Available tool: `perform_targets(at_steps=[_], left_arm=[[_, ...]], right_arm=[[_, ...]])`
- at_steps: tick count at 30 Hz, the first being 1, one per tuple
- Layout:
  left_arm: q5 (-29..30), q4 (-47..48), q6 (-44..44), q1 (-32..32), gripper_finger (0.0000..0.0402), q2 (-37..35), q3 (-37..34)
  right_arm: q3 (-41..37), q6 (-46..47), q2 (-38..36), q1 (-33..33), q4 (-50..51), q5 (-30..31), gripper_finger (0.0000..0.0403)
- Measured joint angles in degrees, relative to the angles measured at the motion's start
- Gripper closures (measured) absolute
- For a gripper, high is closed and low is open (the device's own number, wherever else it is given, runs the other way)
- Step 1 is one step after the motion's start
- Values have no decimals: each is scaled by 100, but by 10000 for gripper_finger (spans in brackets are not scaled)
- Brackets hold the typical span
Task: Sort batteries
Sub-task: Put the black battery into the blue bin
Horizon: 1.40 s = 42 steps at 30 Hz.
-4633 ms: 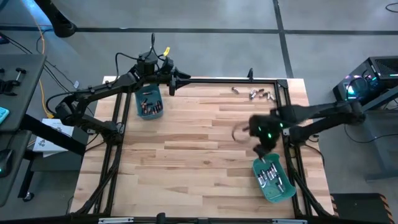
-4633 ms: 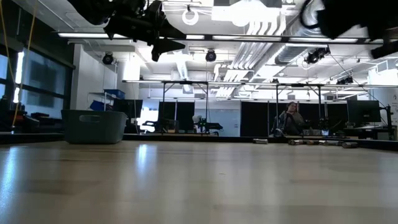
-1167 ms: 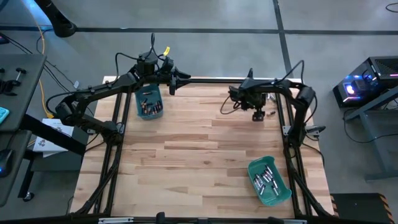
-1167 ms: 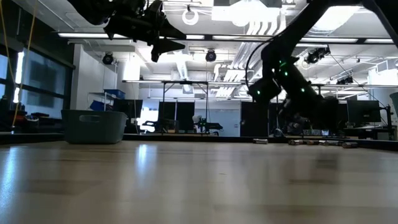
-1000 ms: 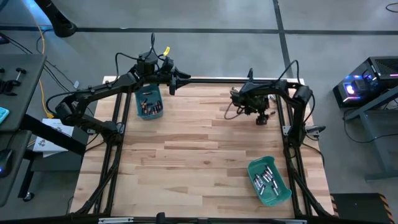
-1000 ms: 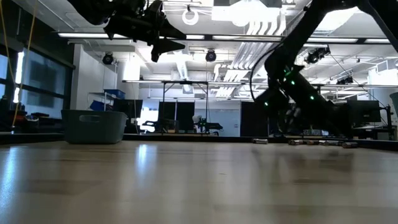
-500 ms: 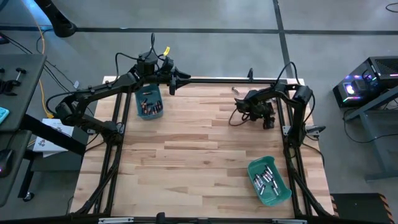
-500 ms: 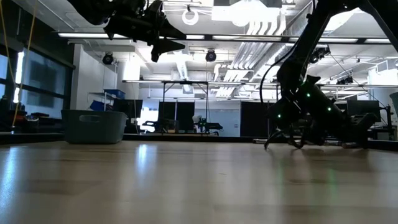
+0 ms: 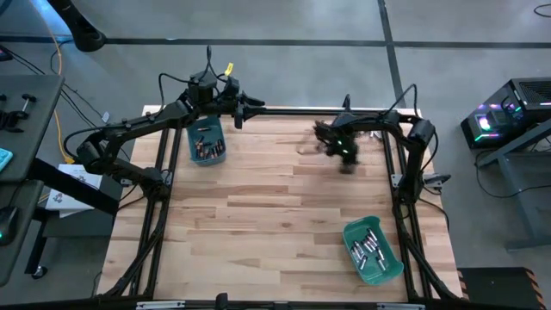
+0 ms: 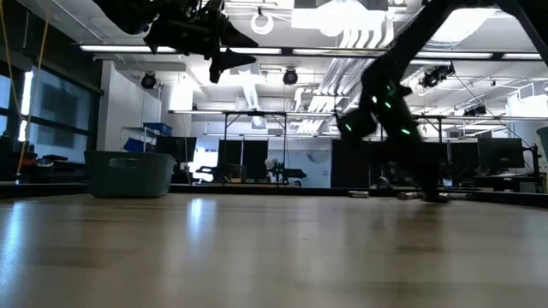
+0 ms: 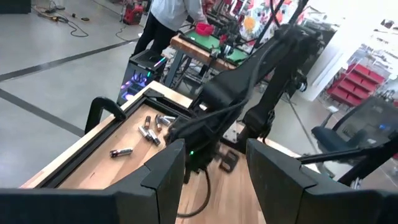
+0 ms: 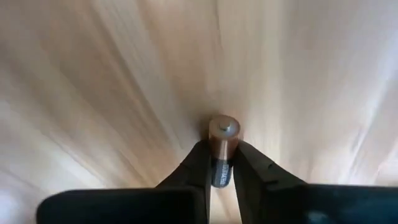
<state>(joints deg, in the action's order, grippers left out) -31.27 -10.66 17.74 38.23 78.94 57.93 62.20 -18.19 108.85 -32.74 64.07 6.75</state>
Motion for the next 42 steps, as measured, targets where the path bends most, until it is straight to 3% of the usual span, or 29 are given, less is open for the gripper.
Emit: perform_targets(at_steps=[6, 12, 19, 22, 25, 28, 36, 42], left_arm=[[-85, 69, 388, 210, 236, -108, 0], [-463, 563, 313, 827, 236, -642, 2], [-1032, 1156, -411, 1410, 236, -1160, 2], [-1607, 968, -511, 1406, 234, -1182, 2], [-1759, 810, -681, 1221, 228, -1180, 2], [-1572, 619, -841, 1005, 218, -1178, 2], [-263, 556, -859, 714, 204, -1177, 2], [-314, 360, -949, 493, 204, -1017, -2]], right_arm=[[938, 521, -440, 185, -1138, -1762, 384], [2003, 1503, -670, 419, -2676, -2506, 384], [3147, 2305, -683, 684, -4788, -2735, 384], [3470, 2592, -683, 740, -5623, -2725, 384], [3748, 2784, -683, 746, -6057, -2577, 384], [3924, 2863, -683, 744, -6161, -2457, 384], [3960, 2976, -620, 846, -6120, -2460, 384], [3960, 2979, -489, 1026, -6174, -2375, 383]])
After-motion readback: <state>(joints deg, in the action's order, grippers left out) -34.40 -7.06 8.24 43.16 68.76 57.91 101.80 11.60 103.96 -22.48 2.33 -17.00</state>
